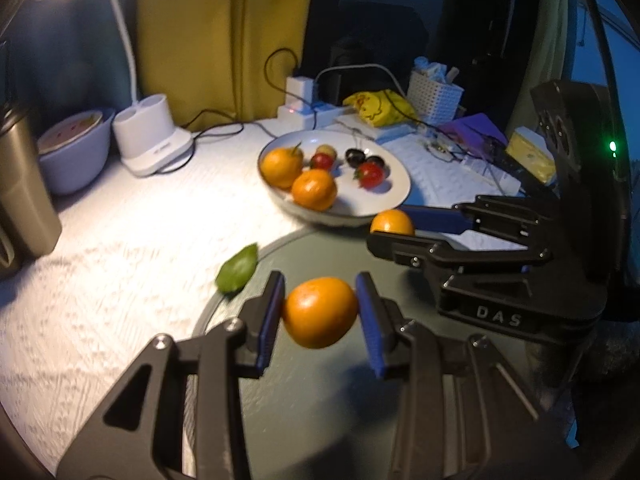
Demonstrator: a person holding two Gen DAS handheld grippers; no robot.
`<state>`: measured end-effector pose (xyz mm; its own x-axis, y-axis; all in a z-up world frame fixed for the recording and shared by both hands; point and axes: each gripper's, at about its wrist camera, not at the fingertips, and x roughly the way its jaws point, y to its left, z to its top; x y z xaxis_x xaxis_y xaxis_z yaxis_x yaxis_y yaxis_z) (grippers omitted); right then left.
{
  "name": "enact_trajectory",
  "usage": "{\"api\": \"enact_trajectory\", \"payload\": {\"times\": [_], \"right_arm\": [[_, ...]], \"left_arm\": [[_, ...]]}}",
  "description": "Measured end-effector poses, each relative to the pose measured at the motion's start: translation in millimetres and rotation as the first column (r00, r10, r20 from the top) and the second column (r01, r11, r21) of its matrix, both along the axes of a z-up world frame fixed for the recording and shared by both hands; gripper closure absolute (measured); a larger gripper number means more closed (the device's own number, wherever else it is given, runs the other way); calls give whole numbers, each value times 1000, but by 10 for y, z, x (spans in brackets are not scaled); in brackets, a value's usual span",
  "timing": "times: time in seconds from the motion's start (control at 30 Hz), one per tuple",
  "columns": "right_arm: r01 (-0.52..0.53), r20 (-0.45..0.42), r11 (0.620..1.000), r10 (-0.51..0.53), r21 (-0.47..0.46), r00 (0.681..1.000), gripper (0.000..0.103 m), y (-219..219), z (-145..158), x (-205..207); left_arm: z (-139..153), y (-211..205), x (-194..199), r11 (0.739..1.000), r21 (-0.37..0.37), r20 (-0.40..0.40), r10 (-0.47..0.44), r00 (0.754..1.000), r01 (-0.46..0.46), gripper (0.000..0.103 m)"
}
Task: Organize fruits
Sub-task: 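Carry both tangerines onto the white plate and open both tools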
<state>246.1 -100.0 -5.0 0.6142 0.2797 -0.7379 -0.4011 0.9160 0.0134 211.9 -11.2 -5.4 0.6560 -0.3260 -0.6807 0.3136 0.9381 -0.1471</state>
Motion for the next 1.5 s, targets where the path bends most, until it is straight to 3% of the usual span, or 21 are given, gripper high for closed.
{"api": "enact_trajectory", "payload": {"times": [0.7, 1.5], "right_arm": [[142, 57, 990, -142, 3, 988, 65, -585, 165, 322], [151, 1, 988, -151, 35, 988, 65, -798, -101, 778]], "left_arm": [[116, -451, 557, 996, 20, 23, -91, 996, 90, 65], [-140, -736, 1096, 994, -3, -20, -110, 994, 110, 65]]}}
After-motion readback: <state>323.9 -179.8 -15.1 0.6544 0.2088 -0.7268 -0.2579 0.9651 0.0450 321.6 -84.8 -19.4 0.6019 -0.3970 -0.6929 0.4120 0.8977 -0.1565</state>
